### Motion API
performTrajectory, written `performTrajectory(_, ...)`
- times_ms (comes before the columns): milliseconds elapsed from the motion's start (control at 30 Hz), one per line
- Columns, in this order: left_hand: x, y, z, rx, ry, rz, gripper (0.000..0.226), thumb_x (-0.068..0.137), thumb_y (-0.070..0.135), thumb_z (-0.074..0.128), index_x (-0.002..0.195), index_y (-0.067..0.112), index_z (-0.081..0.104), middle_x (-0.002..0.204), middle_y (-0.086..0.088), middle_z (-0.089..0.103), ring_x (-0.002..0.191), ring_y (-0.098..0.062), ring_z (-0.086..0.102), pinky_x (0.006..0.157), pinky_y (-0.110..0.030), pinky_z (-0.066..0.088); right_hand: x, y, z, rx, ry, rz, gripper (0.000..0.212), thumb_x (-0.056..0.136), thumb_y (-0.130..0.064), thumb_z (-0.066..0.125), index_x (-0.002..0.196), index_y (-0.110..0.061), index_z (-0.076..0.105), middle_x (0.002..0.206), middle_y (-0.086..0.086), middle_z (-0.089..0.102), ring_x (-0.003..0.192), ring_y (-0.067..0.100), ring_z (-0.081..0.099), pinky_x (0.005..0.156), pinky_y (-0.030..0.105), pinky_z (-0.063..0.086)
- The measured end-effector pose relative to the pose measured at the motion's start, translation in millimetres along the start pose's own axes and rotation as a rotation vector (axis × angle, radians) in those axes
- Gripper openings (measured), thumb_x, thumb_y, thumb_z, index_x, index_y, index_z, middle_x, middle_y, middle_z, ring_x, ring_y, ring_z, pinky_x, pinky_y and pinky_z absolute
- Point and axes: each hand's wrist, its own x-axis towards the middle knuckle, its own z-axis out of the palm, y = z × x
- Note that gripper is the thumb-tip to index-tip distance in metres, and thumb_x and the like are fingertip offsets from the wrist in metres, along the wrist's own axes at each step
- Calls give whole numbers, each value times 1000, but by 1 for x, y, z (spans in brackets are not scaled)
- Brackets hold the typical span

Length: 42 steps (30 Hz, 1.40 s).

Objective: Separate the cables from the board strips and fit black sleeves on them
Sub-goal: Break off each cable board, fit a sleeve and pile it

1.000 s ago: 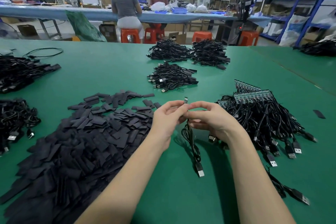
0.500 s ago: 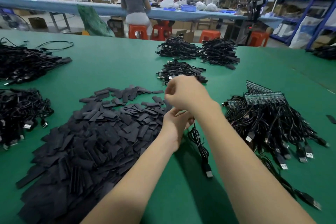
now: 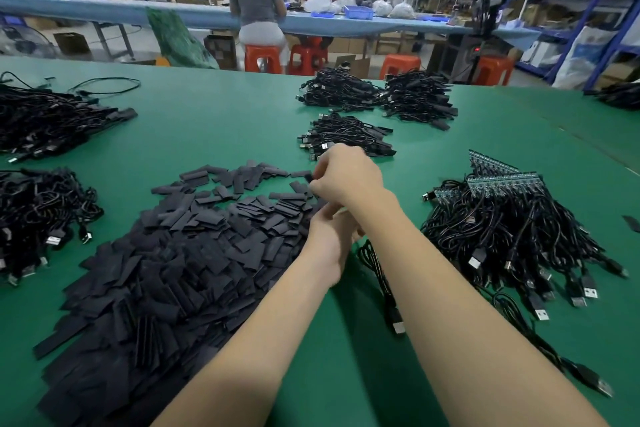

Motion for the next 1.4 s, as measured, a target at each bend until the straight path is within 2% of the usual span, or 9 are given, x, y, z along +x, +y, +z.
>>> performTrajectory(67,0,2,1,-19,11,-43,18,100,-4,52,99,12,61,82,0,66,74,-12,61,71,-21,52,-10,16,-11,224,160,20,2,82,-24,69,83,-26,70,87,-8,71,89,15,66,81,30,54)
performTrajectory(167,0,4,4,-84,12,-67,14,94,0,64,96,13,64,78,-2,68,69,-12,64,60,-17,52,-30,47,-21,587,348,94,13,83,-21,71,75,-25,62,75,-8,69,72,10,62,74,26,48)
performTrajectory(267,-1,6,4,-111,-32,-100,13,93,2,67,102,11,66,79,-2,71,73,-14,66,67,-20,54,-50,80,-20,1011,326,190,21,86,-12,71,76,-20,56,87,12,76,61,12,57,59,24,47)
performTrajectory(333,-1,7,1,-116,-87,-136,14,92,3,67,104,11,67,77,0,73,72,-11,69,70,-20,55,-60,95,-15,1316,239,213,20,90,-7,72,83,-17,57,87,12,77,60,11,58,53,18,46)
performTrajectory(433,-1,10,-2,-148,-177,-218,12,93,5,65,104,12,66,74,2,73,68,-8,70,67,-20,54,-64,104,-8,1561,176,221,17,88,-12,76,100,-11,63,88,7,76,67,11,66,59,17,53)
performTrajectory(567,-1,16,-5,-176,-211,-280,18,87,7,68,104,10,67,74,2,72,64,-7,69,60,-20,51,-62,106,-6,1590,184,184,26,87,-18,77,107,-3,72,90,4,76,76,10,69,67,16,55)
performTrajectory(700,-5,22,-6,-141,-272,-296,34,72,13,72,106,11,67,76,2,69,65,-6,66,59,-21,47,-62,109,-5,1589,209,176,14,87,-14,76,98,-5,77,90,6,77,77,10,70,68,15,56)
performTrajectory(1067,-11,28,-3,-147,-294,-343,34,73,11,71,106,8,68,77,0,69,59,-5,63,51,-15,48,-63,102,-5,1584,161,151,7,77,-12,80,84,-9,80,85,8,77,71,9,70,68,16,56)
performTrajectory(1400,-9,33,-11,13,-379,-272,23,72,9,73,95,12,76,76,-1,69,64,-8,66,54,-18,50,-71,115,-19,1549,-87,161,14,74,-18,79,86,-11,81,92,7,78,72,8,71,67,15,56)
